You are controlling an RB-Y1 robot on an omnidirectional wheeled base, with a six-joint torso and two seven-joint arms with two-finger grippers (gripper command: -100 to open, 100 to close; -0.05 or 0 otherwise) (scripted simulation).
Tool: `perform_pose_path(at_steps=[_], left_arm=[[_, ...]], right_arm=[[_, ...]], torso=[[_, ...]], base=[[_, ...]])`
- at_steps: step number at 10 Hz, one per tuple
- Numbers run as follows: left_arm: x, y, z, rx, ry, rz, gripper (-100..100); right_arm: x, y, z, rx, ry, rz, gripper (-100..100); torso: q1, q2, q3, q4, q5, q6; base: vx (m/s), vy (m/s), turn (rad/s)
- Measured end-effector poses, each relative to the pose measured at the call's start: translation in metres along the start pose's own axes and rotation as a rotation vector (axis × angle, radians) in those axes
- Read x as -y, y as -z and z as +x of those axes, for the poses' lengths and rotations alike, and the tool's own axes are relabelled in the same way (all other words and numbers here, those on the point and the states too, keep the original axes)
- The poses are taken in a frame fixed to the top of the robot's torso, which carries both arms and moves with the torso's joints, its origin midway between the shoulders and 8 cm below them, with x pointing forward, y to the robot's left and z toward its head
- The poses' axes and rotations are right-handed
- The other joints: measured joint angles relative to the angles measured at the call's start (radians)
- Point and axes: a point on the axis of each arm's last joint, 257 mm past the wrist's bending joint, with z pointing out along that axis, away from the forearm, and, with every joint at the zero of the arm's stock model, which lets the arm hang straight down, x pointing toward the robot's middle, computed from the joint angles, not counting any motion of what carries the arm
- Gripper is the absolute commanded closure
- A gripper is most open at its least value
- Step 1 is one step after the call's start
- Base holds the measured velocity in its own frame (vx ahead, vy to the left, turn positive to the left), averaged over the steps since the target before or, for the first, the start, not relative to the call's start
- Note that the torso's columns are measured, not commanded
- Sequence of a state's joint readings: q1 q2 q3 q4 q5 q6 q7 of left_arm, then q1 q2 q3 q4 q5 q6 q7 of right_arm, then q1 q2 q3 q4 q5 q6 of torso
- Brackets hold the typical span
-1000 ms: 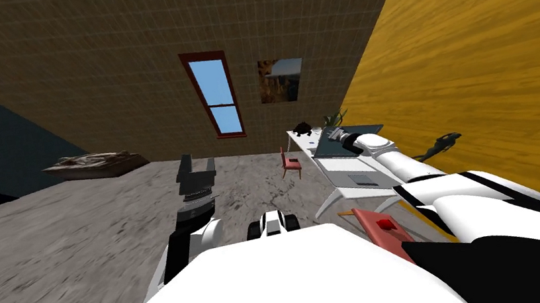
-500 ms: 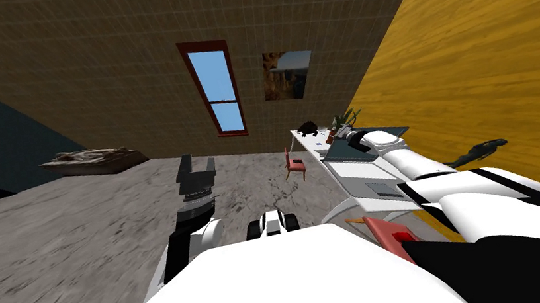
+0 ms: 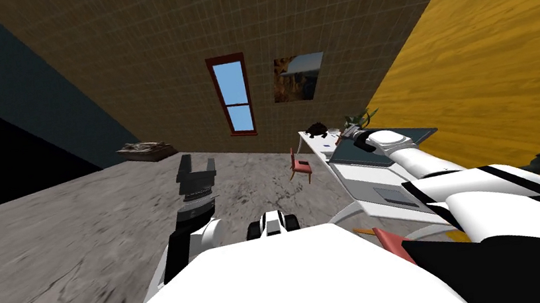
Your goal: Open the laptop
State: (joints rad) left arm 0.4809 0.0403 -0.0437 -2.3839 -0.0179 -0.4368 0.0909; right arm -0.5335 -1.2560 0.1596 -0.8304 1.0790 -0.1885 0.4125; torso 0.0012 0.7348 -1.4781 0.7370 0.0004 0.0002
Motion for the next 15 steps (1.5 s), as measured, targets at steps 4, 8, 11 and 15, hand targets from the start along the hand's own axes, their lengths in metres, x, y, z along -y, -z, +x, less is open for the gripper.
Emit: perform_pose_path(at_steps=[4,8,11,15], left_arm=[[0.0,0.0,0.0,0.0,0.0,0.0,0],[0.0,0.0,0.0,0.0,0.0,0.0,0],[0.0,0.0,0.0,0.0,0.0,0.0,0],[0.0,0.0,0.0,0.0,0.0,0.0,0]], right_arm=[[0.012,0.007,0.021,-0.041,0.004,0.018,100],[-0.011,-0.004,-0.022,0.055,-0.001,-0.026,100],[-0.02,-0.001,-0.042,0.1,0.005,-0.042,100],[-0.04,-0.006,-0.071,0.15,0.019,-0.035,100]], torso=[[0.0,-0.001,0.0,0.0,0.0,0.003],[-0.003,0.002,0.001,0.0,-0.002,-0.001],[-0.004,0.002,0.002,-0.002,-0.004,0.002],[-0.009,0.002,0.002,-0.002,-0.006,-0.001]], base=[[-0.011,-0.006,-0.045],[0.117,0.055,-0.256],[0.054,0.035,-0.179],[-0.051,-0.085,0.008]])
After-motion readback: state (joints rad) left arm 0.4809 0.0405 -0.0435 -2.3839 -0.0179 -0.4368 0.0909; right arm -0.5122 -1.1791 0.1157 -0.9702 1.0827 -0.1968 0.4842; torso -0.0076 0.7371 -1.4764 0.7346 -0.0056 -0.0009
